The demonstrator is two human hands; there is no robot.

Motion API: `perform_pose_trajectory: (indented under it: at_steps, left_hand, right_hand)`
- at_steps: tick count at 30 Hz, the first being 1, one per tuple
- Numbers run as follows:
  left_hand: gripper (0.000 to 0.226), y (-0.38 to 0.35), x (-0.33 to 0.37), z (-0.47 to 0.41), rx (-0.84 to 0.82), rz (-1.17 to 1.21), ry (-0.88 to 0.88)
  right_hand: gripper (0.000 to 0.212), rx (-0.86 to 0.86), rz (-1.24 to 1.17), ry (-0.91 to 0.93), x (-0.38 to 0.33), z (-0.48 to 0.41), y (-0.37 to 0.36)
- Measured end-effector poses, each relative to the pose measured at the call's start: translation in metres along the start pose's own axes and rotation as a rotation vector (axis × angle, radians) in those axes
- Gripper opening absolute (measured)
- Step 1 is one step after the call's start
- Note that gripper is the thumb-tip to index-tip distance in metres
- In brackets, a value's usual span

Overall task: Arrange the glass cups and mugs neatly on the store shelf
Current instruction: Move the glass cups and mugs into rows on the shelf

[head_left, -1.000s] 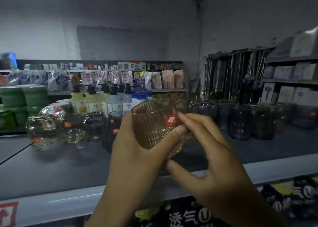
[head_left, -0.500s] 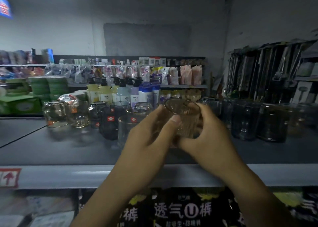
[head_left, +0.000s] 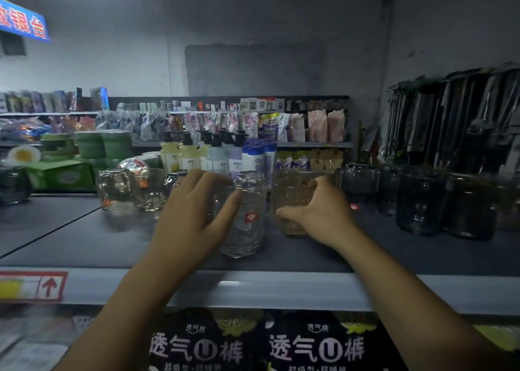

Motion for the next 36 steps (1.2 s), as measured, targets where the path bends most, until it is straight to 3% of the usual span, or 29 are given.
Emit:
perform_pose_trajectory:
  at_steps: [4,8,13,19,36]
  left_hand:
    - [0.058,-0.013,-0.015,0.01,-0.158,0.082,0.016]
    - [0.051,-0.017,-0.022,0.016,-0.149,0.177,-0.007]
    - [0.065,-0.023,-0.032,0.019,-0.164,0.273,0.072]
    - [0.073,-0.026,-0.039,0.023,-0.181,0.336,0.107]
    - [0.066,-0.028,-0.029,0.023,-0.23,0.405,0.144]
  right_hand:
    - [0.088,0.007,0.05,-0.028,0.003,-0.009,-0.01]
    - [0.085,-0.012,0.033,-0.039,0.003,-0.01,-0.014]
    - [0.091,0.011,0.031,0.001,0.004,-0.006,-0.017]
    - [0.066,-0.096,0.052,-0.059,0.023,0.001,-0.025]
    - [0.059,-0.064,0.117,-0.033,0.023,-0.004,-0.031]
Point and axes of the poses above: each hand's wrist, its own z-axis away from the middle knuckle, its own y-axis out of the back of the hand, x = y × z, the point moved 6 cm from there along -z, towards the middle knuckle, and after that the axes turned 4 degrees about -y, right-handed, at the moved point
